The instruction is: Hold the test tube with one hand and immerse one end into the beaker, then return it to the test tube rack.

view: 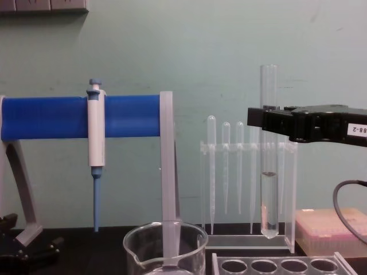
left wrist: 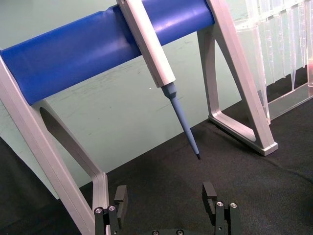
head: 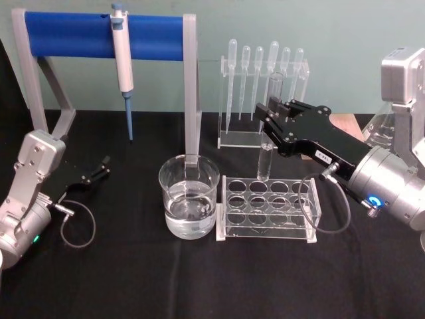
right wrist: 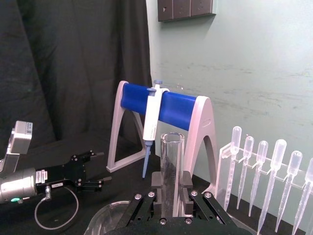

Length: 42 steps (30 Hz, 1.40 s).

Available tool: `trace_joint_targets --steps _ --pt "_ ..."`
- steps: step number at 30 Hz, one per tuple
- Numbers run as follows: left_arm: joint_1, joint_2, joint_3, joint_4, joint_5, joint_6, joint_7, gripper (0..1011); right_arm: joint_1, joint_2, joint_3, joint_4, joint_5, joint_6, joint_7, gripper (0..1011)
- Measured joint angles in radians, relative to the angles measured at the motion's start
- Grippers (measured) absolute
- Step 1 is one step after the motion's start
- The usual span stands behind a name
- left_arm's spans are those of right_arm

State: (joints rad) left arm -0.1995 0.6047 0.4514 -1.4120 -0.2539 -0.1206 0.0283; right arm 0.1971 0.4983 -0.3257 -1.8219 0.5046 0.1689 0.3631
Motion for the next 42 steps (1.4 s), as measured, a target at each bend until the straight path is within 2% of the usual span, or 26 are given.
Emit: trace_joint_targets --steps 42 --pt "0.000 0.000 0.000 0.000 0.000 0.000 0.000 1000 0.000 0.000 0.000 0.000 0.000 0.000 0.000 227"
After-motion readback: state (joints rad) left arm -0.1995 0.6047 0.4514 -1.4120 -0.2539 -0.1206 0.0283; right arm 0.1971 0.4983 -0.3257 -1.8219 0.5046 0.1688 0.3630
